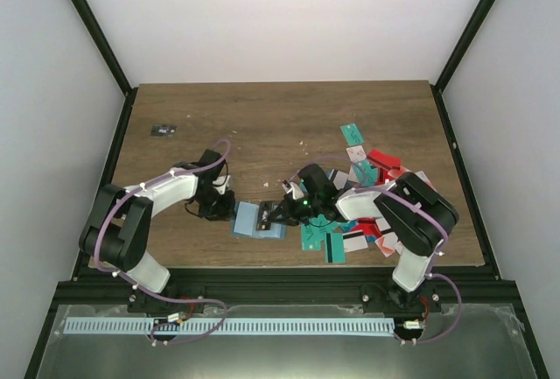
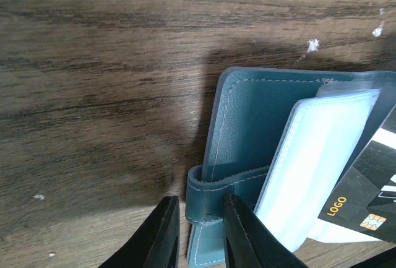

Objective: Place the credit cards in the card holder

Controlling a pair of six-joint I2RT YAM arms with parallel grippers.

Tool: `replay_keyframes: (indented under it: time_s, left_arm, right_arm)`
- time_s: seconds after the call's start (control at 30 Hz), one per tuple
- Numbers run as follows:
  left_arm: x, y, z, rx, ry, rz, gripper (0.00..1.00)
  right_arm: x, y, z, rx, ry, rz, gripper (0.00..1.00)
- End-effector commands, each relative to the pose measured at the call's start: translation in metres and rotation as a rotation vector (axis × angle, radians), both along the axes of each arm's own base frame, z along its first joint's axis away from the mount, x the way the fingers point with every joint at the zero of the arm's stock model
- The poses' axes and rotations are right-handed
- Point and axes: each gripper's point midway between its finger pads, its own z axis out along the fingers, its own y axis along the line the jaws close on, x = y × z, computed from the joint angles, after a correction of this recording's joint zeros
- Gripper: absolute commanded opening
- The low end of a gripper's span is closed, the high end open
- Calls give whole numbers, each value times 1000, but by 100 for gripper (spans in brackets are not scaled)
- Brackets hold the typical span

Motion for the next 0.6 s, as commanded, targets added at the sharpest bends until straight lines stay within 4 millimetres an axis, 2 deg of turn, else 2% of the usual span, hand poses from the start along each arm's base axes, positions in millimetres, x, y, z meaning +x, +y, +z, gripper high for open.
replay_keyframes:
  time_s: [0.0, 0.57]
  left_arm:
    - [-6, 2, -7, -4, 18, -10, 22]
    - [-11, 2, -8, -18, 26, 11, 22]
  right_arm:
    - [3, 13, 9, 62, -3, 17, 1]
    - [-6, 19, 2, 94, 66, 37, 1]
